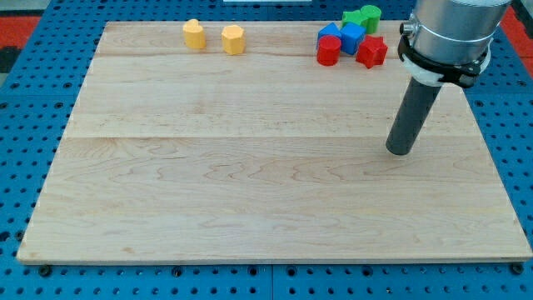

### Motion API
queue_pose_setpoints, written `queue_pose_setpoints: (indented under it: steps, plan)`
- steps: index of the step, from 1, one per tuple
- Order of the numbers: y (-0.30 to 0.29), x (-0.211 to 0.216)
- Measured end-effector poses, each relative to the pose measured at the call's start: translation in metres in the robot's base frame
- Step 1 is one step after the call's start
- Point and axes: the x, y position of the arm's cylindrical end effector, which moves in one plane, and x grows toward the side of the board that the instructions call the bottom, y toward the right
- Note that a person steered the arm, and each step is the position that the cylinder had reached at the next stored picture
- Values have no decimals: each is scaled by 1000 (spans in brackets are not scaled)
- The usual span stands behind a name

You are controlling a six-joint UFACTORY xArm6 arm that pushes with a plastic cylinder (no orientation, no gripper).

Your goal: Move your arm to the right side of the board

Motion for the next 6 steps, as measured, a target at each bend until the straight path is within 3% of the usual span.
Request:
queue_pose_setpoints:
  steps: [3,6]
  plan:
    - [-12,0]
    - [42,-13]
